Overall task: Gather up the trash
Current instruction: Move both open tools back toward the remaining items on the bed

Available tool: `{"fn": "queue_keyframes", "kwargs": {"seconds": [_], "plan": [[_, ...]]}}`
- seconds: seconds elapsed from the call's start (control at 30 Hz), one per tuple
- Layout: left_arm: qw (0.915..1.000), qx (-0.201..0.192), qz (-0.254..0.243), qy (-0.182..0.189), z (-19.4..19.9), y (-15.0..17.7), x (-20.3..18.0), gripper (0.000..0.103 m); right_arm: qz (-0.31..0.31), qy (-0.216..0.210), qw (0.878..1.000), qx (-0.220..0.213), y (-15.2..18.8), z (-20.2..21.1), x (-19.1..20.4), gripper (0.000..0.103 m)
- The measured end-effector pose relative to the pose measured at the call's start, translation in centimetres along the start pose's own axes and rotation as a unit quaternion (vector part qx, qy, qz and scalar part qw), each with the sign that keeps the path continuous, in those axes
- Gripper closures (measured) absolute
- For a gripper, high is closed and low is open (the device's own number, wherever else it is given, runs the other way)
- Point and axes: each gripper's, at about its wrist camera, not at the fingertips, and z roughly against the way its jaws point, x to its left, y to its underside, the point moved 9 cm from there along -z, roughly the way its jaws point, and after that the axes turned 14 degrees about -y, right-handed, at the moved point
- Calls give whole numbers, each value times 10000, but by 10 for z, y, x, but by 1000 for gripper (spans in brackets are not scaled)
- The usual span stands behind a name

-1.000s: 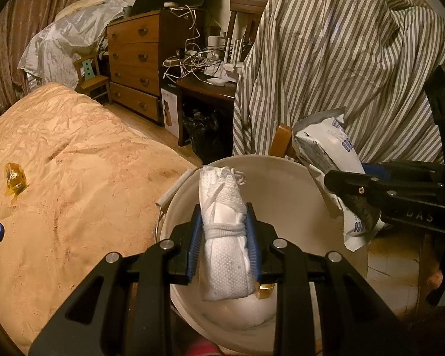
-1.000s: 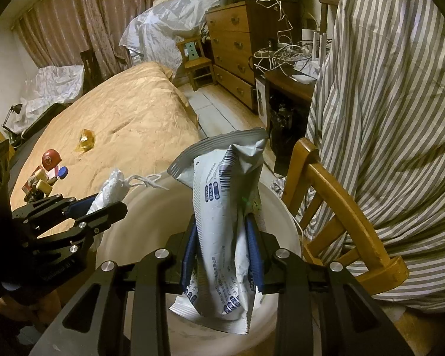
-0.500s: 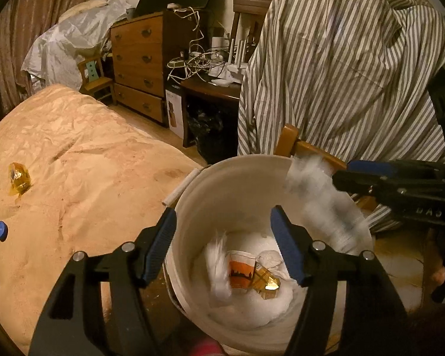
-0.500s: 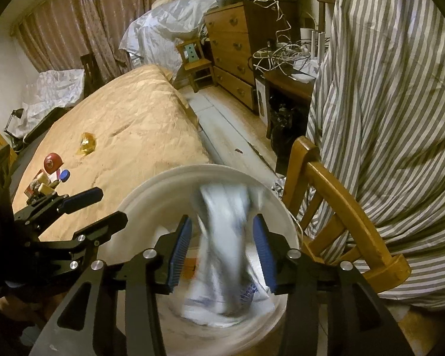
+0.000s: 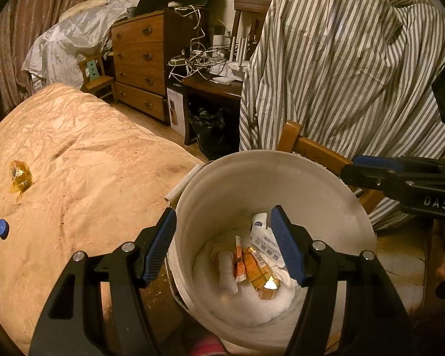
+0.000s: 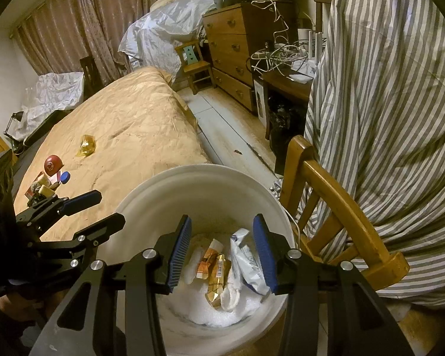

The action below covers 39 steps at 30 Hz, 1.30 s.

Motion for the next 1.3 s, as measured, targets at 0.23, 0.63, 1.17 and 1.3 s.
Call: {"fn": "queue_keyframes", "kwargs": {"seconds": [0.23, 0.63, 1.17, 1.3], "plan": [[10000, -22, 15, -20, 3, -1, 4, 35, 97, -40, 9999, -100, 2, 5, 13, 47], [9993, -152, 284, -212, 23, 7, 54, 22, 402, -158, 9977, -525, -11, 13, 61, 5], [9681, 443, 1891, -1582, 31, 113, 327, 16, 1447, -1220, 9819, 25, -4, -87, 231, 5], [9499, 625, 2260, -2068, 42, 155, 404, 16, 1668, -1540, 9735, 283, 5, -123, 285, 5]]}}
